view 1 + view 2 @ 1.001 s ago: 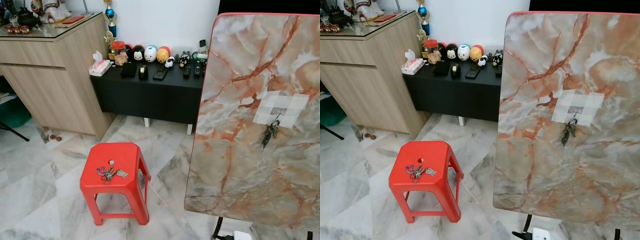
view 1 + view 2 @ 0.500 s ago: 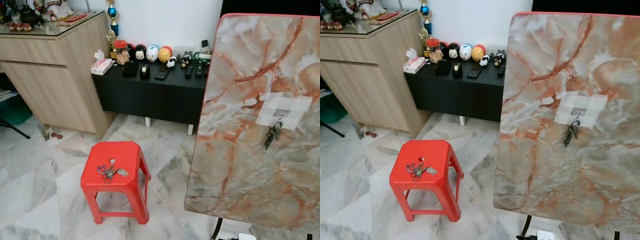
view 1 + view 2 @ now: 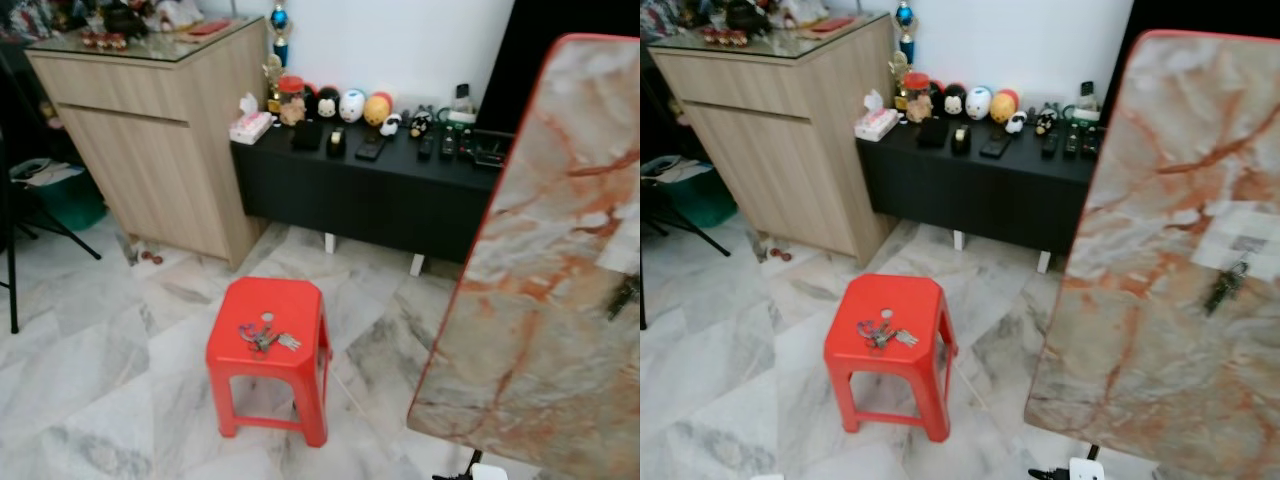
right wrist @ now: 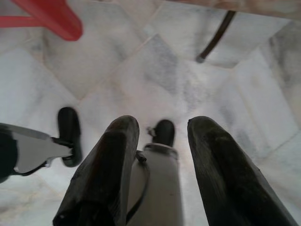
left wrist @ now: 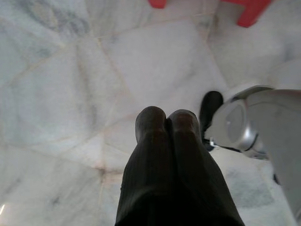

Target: Hang keys on a hook

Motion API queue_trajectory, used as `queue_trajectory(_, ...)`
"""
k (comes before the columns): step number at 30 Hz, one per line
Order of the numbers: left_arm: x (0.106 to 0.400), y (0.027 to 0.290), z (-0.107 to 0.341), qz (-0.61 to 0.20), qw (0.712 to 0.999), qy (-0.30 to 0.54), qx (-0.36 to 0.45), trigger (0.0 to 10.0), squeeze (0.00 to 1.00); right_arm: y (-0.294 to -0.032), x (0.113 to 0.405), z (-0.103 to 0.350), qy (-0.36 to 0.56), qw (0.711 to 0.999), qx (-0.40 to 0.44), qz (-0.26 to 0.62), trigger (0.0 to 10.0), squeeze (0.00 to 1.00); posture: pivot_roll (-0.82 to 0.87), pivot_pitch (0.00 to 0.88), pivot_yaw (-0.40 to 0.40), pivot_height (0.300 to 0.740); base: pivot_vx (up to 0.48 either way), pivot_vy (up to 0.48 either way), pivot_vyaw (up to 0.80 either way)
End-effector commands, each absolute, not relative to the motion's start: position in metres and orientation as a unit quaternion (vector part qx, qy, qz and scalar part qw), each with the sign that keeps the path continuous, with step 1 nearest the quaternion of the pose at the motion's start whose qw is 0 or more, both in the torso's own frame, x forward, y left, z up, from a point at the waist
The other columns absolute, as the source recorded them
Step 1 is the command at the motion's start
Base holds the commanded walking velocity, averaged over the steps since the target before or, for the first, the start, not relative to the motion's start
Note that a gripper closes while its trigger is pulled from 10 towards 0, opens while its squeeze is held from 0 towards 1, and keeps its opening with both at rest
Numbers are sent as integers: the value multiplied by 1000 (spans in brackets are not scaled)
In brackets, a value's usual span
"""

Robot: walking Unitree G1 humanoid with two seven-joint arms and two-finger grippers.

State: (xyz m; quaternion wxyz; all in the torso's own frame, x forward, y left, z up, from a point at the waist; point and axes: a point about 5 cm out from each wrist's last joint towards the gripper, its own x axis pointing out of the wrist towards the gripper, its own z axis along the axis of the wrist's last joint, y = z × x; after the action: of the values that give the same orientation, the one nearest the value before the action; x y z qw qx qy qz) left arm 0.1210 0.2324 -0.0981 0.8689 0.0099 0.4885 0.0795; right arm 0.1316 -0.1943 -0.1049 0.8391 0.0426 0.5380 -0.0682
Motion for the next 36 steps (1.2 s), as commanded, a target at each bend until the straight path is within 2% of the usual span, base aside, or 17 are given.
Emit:
queue_trajectory(1, 118, 237, -98, 84, 867, 491, 10, 10000, 0, -194, 130, -105, 538, 839, 44, -71, 10000, 0, 185, 0, 9, 740, 0, 480, 0)
queue_trajectory(13, 115, 240, -98, 94, 865, 492, 7, 10000, 0, -193, 130, -106, 536, 840, 46, -71, 10000, 0, 188, 0, 0, 740, 0, 480, 0)
queue_trajectory(29, 112, 234, -101, 94, 862, 499, 3, 10000, 0, -208, 124, -105, 536, 838, 53, -93, 10000, 0, 196, 0, 3, 740, 0, 480, 0)
queue_trajectory(36, 116, 227, -101, 87, 866, 493, 1, 10000, 0, -201, 136, -102, 528, 844, 45, -76, 10000, 0, 196, 0, -20, 740, 0, 480, 0)
